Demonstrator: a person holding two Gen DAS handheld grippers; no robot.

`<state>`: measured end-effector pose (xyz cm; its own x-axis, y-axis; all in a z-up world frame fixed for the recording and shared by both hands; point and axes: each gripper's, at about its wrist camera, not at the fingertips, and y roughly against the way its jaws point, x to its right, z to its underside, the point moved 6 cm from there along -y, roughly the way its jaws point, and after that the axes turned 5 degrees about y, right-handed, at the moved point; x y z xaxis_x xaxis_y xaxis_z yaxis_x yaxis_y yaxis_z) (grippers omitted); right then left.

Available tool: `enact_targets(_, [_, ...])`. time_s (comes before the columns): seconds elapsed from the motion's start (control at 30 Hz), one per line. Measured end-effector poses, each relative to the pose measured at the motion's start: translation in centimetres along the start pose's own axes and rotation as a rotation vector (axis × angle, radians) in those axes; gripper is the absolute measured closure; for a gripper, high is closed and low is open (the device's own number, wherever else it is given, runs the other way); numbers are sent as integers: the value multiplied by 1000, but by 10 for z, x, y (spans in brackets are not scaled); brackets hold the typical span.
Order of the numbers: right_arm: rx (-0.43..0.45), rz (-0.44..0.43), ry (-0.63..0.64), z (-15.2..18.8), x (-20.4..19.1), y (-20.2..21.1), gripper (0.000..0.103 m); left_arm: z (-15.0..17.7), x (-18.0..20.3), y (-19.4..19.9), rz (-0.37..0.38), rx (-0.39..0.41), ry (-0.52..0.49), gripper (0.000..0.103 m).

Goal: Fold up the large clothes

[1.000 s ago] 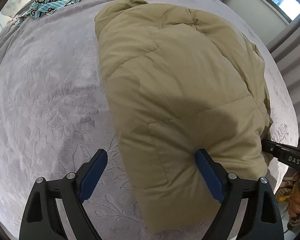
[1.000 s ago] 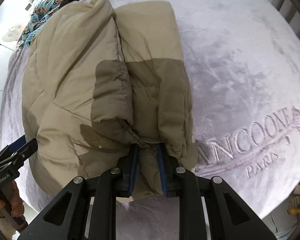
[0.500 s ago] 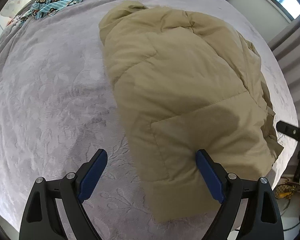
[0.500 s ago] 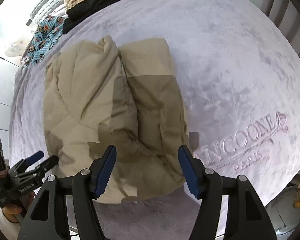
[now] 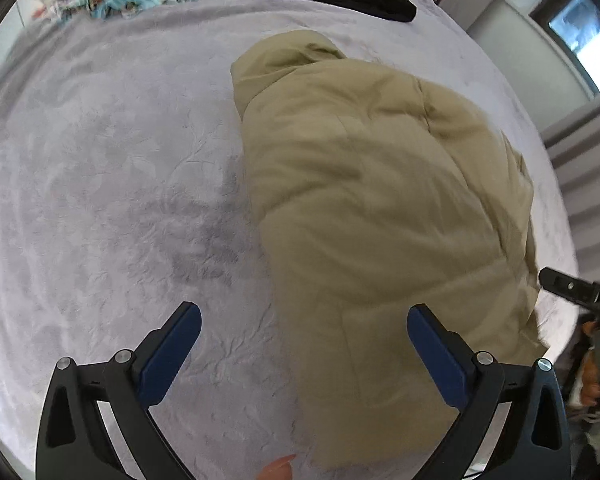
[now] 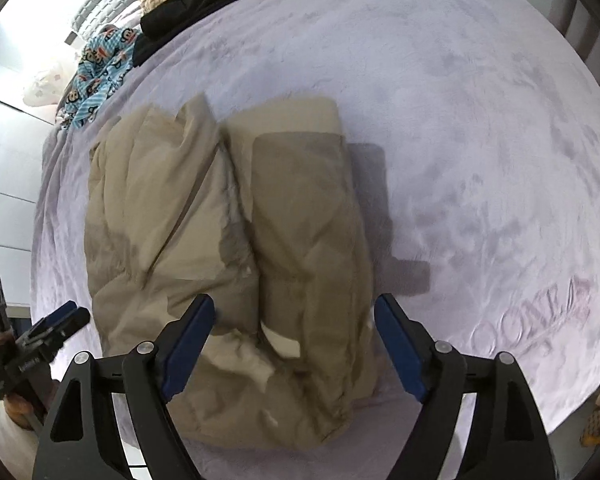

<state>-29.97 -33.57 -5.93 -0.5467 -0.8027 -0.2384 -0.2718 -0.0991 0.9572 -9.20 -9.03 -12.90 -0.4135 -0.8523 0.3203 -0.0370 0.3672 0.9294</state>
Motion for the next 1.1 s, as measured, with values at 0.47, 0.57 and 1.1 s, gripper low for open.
enact_targets(0.47, [-154, -467, -101, -41, 38, -83, 11, -31, -9, -92, 511, -217, 263, 0])
enact_targets(0.57, [-184, -547, -135, -50, 32, -101, 11, -34, -6, -99, 515, -219, 278, 0])
enact_targets(1.1, [-160, -601, -131, -57, -55, -82, 67, -62, -15, -26, 479, -60, 111, 27])
